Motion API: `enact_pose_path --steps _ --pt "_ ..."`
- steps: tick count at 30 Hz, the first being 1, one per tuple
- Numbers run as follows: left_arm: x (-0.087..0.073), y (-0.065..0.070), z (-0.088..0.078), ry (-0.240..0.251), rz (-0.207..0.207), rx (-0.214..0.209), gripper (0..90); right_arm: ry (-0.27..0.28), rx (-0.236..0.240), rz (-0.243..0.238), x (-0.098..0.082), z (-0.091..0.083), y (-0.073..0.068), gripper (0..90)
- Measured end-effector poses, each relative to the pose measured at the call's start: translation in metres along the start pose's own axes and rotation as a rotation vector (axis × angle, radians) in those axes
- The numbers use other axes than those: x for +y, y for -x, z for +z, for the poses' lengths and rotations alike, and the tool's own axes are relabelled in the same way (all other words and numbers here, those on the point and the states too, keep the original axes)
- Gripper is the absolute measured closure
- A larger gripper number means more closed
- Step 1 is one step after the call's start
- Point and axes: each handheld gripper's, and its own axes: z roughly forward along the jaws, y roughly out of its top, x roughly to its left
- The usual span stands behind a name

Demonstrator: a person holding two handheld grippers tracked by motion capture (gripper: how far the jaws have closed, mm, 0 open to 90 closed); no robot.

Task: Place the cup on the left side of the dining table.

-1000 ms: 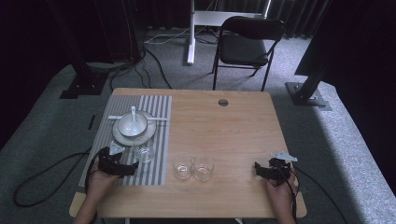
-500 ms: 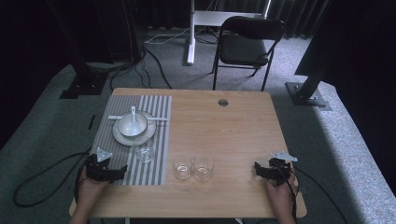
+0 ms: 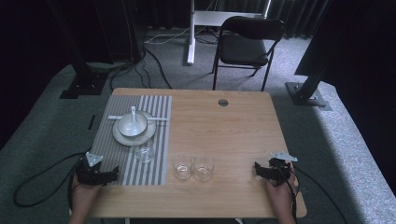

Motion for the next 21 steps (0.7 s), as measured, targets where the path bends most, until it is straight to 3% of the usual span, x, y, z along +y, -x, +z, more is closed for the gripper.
enact_pose_path --steps 8,15,21 --pt "-0.011 -0.004 -0.003 -0.007 -0.023 0.025 0.4 0.000 0.000 0.000 0.000 0.000 0.000 11.8" --pt "-0.020 0.001 -0.012 0.008 -0.014 0.084 0.4 0.000 0.000 0.000 0.000 0.000 0.000 11.8" --pt "-0.029 0.003 -0.021 0.009 -0.033 0.090 0.4 0.000 0.000 0.000 0.000 0.000 0.000 11.8"
